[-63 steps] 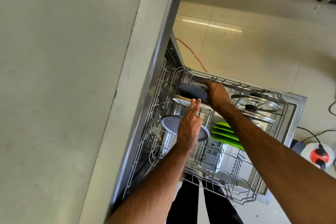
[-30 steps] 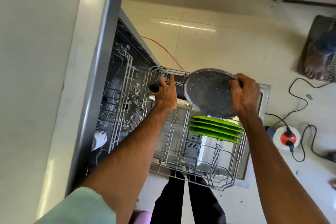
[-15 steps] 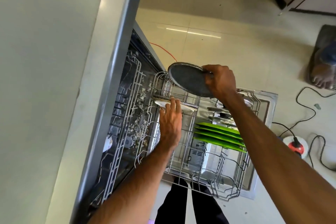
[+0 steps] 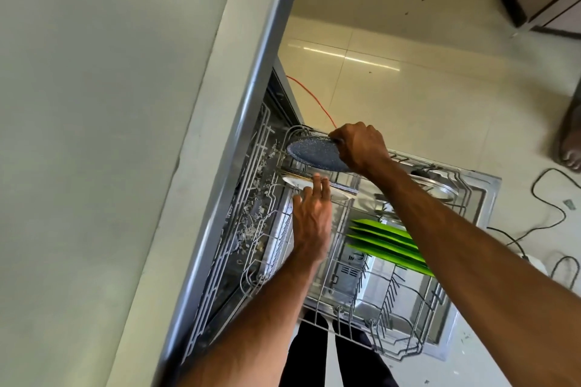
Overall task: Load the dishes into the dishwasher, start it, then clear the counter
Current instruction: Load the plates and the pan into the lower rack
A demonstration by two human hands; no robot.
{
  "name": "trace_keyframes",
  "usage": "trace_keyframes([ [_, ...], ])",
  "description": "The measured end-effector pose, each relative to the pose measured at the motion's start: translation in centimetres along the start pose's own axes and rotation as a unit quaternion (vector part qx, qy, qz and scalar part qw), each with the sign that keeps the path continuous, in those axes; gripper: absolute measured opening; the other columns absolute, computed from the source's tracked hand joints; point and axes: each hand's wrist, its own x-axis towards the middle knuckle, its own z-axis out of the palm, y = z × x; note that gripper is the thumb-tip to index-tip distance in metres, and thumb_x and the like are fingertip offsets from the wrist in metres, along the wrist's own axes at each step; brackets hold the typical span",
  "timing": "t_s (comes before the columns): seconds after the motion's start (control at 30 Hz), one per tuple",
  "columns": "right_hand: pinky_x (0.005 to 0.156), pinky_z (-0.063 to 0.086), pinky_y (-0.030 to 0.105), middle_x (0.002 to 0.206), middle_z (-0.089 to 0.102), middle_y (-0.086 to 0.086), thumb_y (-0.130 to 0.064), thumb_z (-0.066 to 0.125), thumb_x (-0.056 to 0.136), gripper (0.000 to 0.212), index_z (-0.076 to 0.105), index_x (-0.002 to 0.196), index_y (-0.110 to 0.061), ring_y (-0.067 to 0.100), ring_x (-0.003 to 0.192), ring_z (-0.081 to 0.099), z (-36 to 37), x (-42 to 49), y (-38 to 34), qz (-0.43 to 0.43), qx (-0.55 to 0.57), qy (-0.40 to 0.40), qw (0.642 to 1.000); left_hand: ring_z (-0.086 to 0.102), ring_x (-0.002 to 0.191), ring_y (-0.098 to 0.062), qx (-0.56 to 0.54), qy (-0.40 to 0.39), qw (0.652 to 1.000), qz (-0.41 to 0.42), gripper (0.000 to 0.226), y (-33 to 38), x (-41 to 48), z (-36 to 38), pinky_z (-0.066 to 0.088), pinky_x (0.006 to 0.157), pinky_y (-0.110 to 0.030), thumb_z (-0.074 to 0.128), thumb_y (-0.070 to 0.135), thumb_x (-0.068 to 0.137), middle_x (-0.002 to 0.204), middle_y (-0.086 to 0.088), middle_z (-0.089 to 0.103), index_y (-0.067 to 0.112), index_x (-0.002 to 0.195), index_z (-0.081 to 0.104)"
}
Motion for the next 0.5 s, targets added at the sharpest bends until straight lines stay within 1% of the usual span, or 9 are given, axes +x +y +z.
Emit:
trace_keyframes([
  [0.13, 0.073, 0.057, 0.041, 0.096, 0.075, 0.011, -0.012, 0.056, 0.096, 0.025, 0.074, 0.113, -0.018, 0.031, 0.078, 0.068, -0.8, 0.3, -0.4, -0.008, -0.015, 0.031, 0.999, 0.043, 0.138, -0.035, -0.015, 0.022, 1.000, 0.001, 0.080, -0.1, 0.0, 0.3, 0.033, 0.114, -0.050, 0.063, 0.010, 0.093, 0.165, -0.015, 0.012, 0.009, 0.158, 0.015],
  [0.23, 0.071, 0.055, 0.038, 0.094, 0.075, 0.012, -0.010, 0.056, 0.096, 0.026, 0.074, 0.113, -0.016, 0.031, 0.076, 0.067, -1.1, 0.4, -0.7, -0.014, -0.023, 0.047, 0.999, 0.037, 0.142, -0.033, -0.009, 0.004, 1.000, 0.004, 0.081, -0.3, 0.2, 0.3, 0.029, 0.117, -0.048, 0.059, 0.011, 0.096, 0.166, -0.013, 0.005, 0.011, 0.159, 0.008],
  [0.3, 0.071, 0.056, 0.039, 0.096, 0.074, 0.012, -0.010, 0.056, 0.096, 0.027, 0.074, 0.115, -0.016, 0.030, 0.078, 0.067, -0.7, 0.3, -0.9, -0.010, -0.022, 0.037, 0.999, 0.035, 0.143, -0.032, -0.005, 0.002, 1.000, 0.004, 0.081, -0.4, 0.2, 0.1, 0.027, 0.117, -0.047, 0.057, 0.011, 0.097, 0.167, -0.012, 0.003, 0.011, 0.159, 0.005],
  [0.37, 0.074, 0.056, 0.039, 0.102, 0.074, 0.012, -0.013, 0.058, 0.097, 0.027, 0.072, 0.119, -0.017, 0.030, 0.083, 0.067, -0.1, 0.4, -1.2, -0.003, -0.018, 0.006, 1.000, 0.035, 0.144, -0.033, -0.011, 0.002, 1.000, 0.004, 0.082, -0.4, 0.1, 0.1, 0.026, 0.118, -0.048, 0.057, 0.010, 0.097, 0.167, -0.013, 0.003, 0.012, 0.160, 0.004],
  [0.5, 0.077, 0.052, 0.038, 0.112, 0.072, 0.012, -0.017, 0.065, 0.095, 0.032, 0.068, 0.127, -0.017, 0.030, 0.093, 0.066, 0.9, 1.0, -1.6, 0.005, -0.016, -0.036, 0.999, 0.041, 0.139, -0.034, -0.019, 0.010, 1.000, 0.008, 0.081, -0.4, 0.1, 0.2, 0.031, 0.115, -0.050, 0.059, 0.008, 0.095, 0.166, -0.014, 0.008, 0.011, 0.159, 0.010],
])
